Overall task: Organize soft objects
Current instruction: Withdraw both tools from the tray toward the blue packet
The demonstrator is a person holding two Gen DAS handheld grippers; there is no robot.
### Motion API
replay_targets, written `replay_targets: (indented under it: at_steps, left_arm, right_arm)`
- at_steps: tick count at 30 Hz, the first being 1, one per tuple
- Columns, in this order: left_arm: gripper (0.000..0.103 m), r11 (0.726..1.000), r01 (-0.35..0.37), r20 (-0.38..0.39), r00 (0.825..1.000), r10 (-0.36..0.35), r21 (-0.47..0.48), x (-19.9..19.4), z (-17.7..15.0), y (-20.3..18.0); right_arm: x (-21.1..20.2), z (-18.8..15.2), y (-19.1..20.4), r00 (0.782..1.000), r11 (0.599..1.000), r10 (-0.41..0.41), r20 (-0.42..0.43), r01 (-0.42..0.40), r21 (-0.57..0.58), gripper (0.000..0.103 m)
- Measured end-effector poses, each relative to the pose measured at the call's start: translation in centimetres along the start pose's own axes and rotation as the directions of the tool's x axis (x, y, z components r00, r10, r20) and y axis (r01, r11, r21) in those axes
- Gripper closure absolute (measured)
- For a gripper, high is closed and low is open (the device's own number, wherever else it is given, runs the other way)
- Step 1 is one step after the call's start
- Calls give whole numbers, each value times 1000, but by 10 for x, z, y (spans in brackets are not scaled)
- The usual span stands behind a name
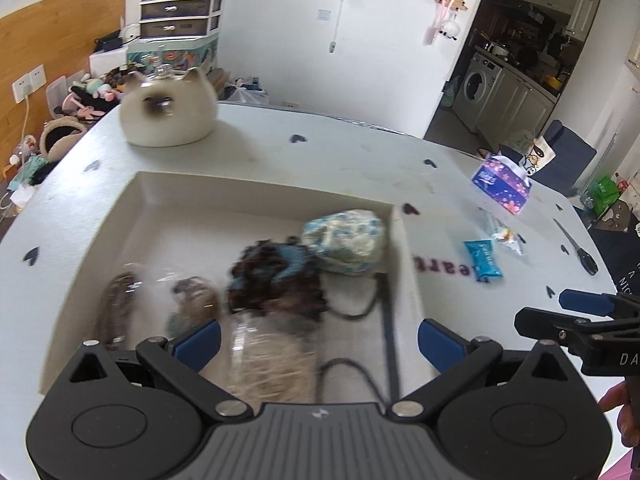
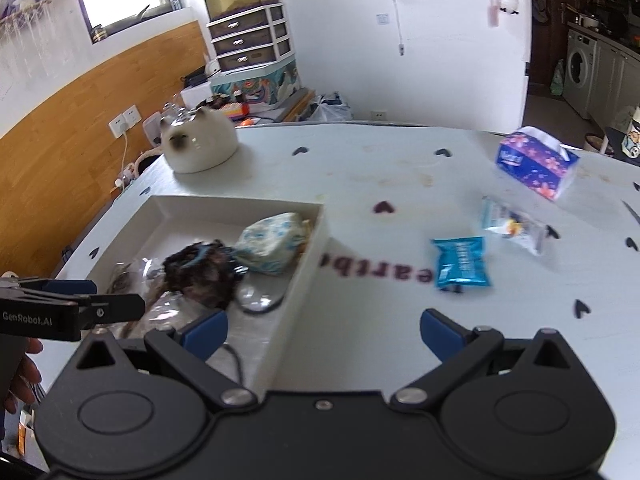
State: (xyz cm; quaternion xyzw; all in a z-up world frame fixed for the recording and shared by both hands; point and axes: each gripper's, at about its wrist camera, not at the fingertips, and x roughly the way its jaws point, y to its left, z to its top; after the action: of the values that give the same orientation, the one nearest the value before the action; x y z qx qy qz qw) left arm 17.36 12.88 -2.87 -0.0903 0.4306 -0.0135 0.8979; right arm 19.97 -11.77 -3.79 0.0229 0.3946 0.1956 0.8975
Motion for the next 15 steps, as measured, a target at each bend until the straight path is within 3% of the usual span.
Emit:
replay_targets:
  at_steps: [15]
  left_arm:
    - [0,997,62,9,998,-62,52,39,15,-109]
  right_arm:
    - [-24,-1,-110,998,996,-64,26,62,62,0]
